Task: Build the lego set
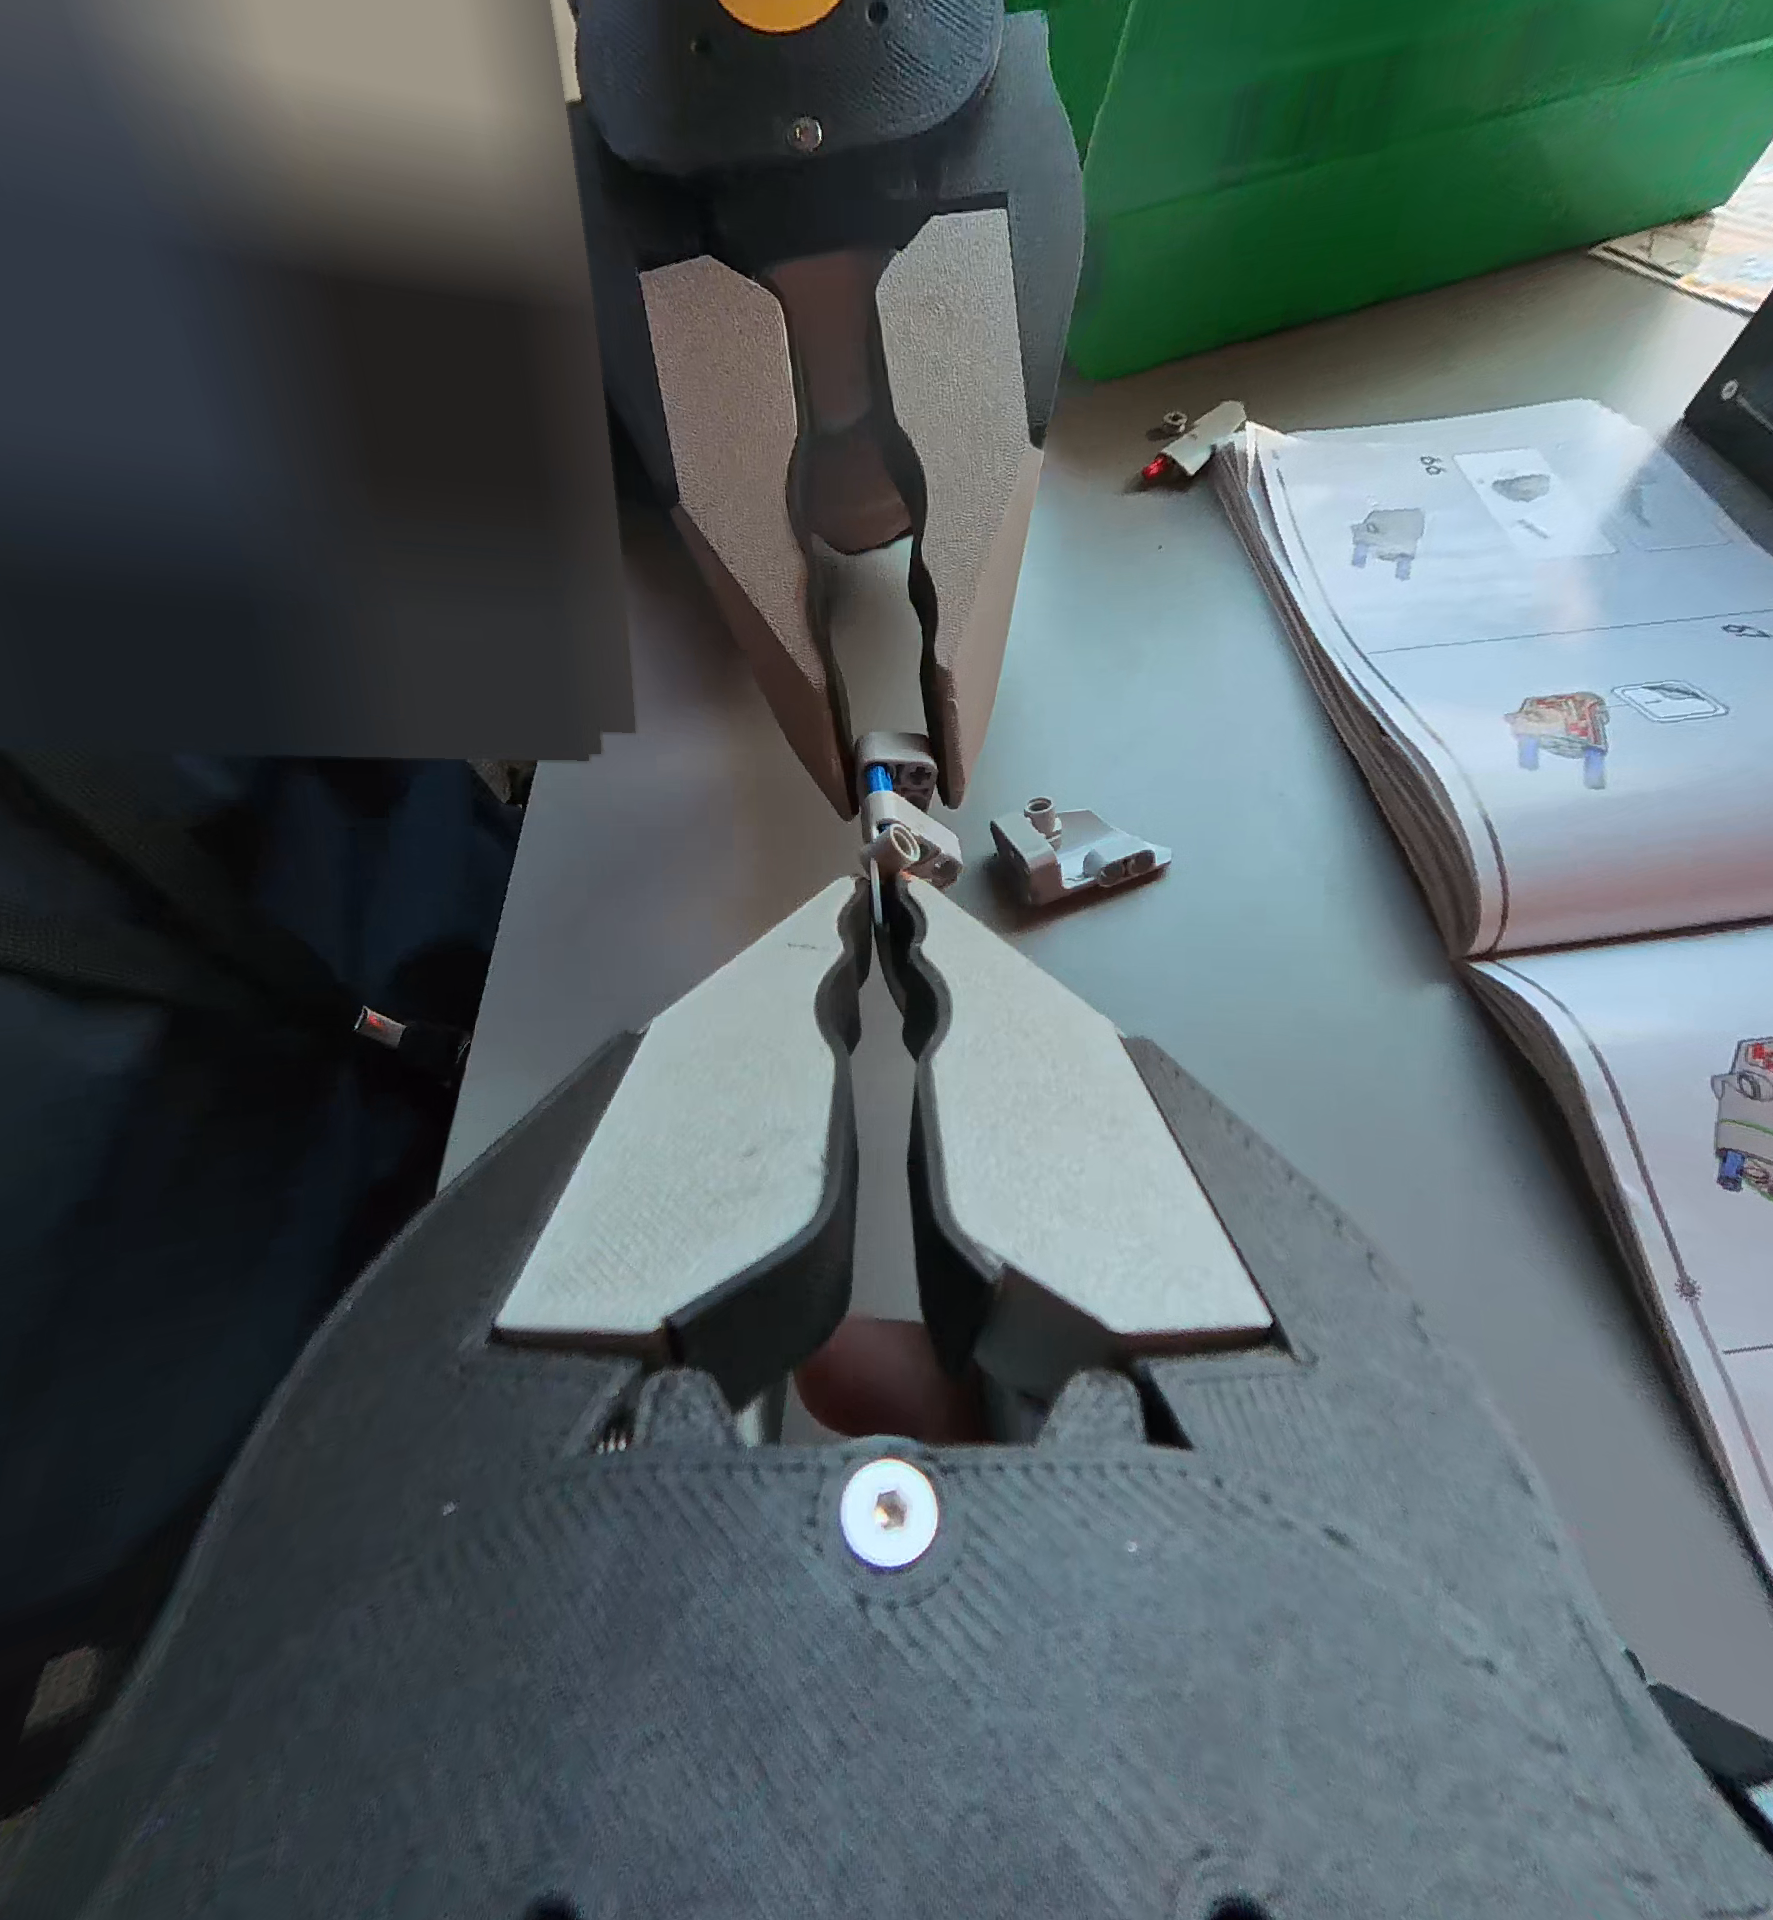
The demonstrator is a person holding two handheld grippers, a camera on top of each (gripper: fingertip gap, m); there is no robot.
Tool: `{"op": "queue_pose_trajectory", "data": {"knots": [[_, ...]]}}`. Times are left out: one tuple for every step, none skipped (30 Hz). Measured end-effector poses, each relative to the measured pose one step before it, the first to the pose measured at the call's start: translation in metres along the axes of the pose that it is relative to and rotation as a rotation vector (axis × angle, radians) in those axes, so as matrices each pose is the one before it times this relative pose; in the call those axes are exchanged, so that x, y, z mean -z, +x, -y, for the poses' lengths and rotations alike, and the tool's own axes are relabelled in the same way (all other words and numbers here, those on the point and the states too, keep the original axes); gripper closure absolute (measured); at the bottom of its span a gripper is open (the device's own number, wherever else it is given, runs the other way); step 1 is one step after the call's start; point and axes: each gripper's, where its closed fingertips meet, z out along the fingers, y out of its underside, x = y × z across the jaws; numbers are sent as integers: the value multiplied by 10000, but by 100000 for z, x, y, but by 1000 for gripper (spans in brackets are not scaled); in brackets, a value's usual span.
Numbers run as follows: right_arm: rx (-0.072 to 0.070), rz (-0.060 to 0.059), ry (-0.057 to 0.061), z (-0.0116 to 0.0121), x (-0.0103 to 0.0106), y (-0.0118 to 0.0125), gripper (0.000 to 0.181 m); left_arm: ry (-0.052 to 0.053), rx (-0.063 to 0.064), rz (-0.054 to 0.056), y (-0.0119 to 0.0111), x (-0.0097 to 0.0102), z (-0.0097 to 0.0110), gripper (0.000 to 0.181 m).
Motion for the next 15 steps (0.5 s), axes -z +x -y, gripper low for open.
{"op": "queue_pose_trajectory", "data": {"knots": [[-18, 25, -110, -146, -56, 5, 181, -85, -26, 20, 36, -83, -137, 168], [-9, 25, -130, -162, -61, 14, 181, -103, 47, 13, -9, -121, -166, 168], [65, 9, -158, -203, -84, -51, 181, -140, 63, -63, 60, -140, -222, 168], [181, -17, -161, -202, -92, -88, 181, -127, 51, -91, 82, -147, -213, 168], [191, -13, -155, -202, -91, -104, 181, -104, -13, -75, 131, -146, -192, 169], [72, 9, -131, -160, -71, -54, 181, -123, -52, -16, 87, -155, -202, 169], [-48, 64, -60, -91, -9, -15, 181, -76, -24, 42, -8, -114, -112, 169], [-91, 116, 6, -7, 28, -36, 181, 4, -18, -8, 54, -58, 8, 169], [-46, 71, 39, 38, 54, -28, 181, 56, 38, -18, 30, 6, 84, 169], [34, 18, 6, 6, 9, -57, 181, 60, 17, -19, 21, 31, 82, 169], [76, -2, -79, -99, -57, -64, 181, -27, -8, -52, 87, -42, -44, 169], [69, -28, -151, -173, -118, -32, 181, -106, -41, -2, 37, -122, -171, 169], [65, 10, -163, -192, -116, -73, 181, -127, -25, -1, 41, -159, -222, 169], [49, 45, -113, -142, -75, -89, 181, -89, 2, -89, 145, -150, -155, 169], [26, 23, -31, -33, -15, -49, 181, -52, 3, -26, 32, -73, -53, 169]]}}
